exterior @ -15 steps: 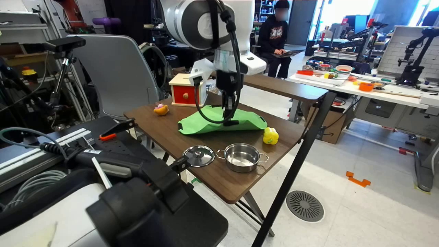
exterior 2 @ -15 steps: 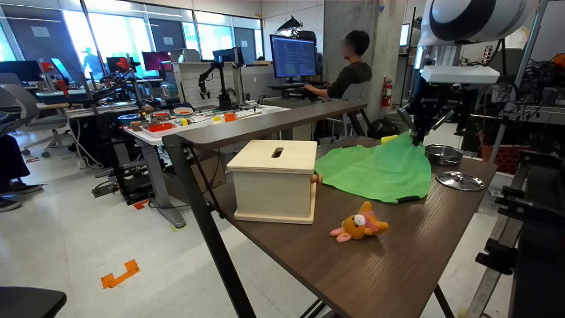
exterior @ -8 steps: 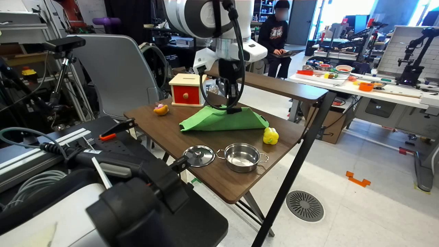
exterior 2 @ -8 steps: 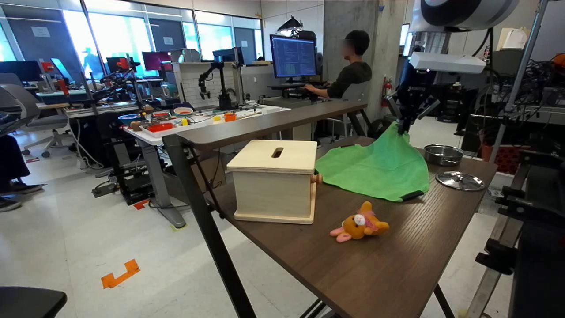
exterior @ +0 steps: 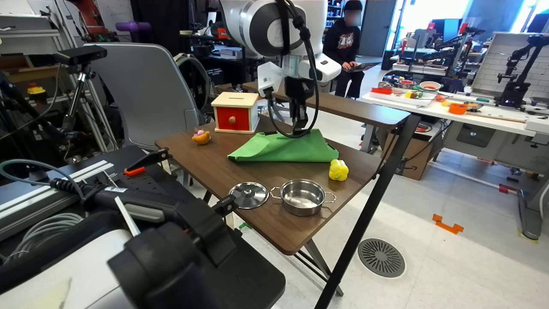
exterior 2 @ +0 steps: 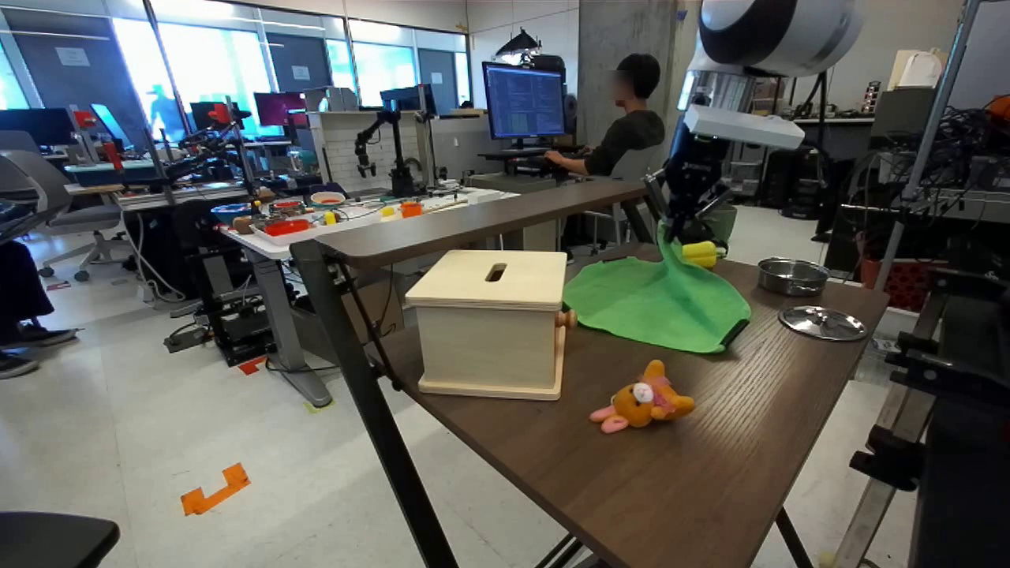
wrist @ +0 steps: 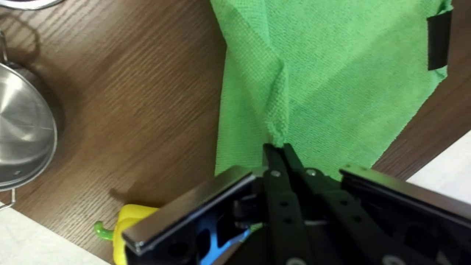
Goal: Fold the green towel
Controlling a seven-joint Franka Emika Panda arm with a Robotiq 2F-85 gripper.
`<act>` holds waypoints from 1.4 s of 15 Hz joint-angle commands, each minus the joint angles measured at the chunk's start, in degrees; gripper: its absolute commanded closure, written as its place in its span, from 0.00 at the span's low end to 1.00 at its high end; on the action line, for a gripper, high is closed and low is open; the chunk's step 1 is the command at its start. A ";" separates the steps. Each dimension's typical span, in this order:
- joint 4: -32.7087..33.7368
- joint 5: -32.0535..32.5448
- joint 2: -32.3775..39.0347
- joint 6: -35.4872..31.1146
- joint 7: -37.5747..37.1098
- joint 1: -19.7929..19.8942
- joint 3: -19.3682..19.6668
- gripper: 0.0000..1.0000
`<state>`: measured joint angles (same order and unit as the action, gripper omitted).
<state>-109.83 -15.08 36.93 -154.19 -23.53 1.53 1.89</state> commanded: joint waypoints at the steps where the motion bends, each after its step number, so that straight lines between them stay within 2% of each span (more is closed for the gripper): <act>1: 5.63 -2.92 4.67 -1.13 5.04 2.44 -3.27 0.99; 13: 15.69 -2.79 15.14 0.92 8.93 5.29 -4.88 0.99; 14: 15.91 -2.84 15.37 1.05 8.85 5.41 -4.87 0.71; 15: 16.05 -2.91 15.47 1.07 8.96 5.63 -4.98 0.70; 21: 12.05 -3.24 11.76 -0.60 9.43 6.17 -5.13 0.27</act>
<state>-95.48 -16.29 51.32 -154.14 -16.27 6.40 -2.01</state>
